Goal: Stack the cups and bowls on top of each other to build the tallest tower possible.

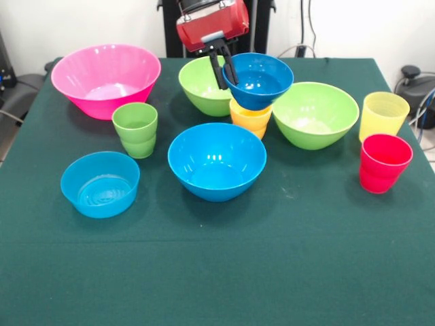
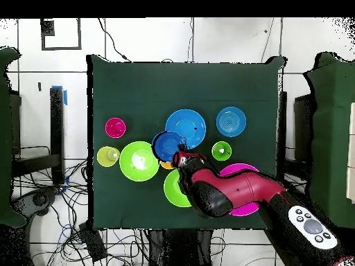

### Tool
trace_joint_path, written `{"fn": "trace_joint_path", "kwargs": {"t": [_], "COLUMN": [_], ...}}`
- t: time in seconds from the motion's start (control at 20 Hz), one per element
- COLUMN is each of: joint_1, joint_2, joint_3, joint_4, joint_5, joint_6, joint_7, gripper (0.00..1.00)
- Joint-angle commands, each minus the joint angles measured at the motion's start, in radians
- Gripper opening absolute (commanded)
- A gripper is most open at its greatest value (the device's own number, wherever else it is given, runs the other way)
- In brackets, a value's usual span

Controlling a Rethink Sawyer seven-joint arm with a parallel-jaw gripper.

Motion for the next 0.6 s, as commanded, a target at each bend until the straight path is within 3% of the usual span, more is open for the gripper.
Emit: {"fn": "trace_joint_path", "kwargs": {"t": [0.05,0.6], "joint_1": [0.065,0.139], "joint_2": [0.021,0.033], "joint_3": [-0.071,-0.171], "joint_4": [-0.051,-0.073], "joint_5": [-0.074,-0.087], "joint_6": [0.013,-0.069], "joint_7": [-0.006,0.01], "gripper": [0.0,0.0]}}
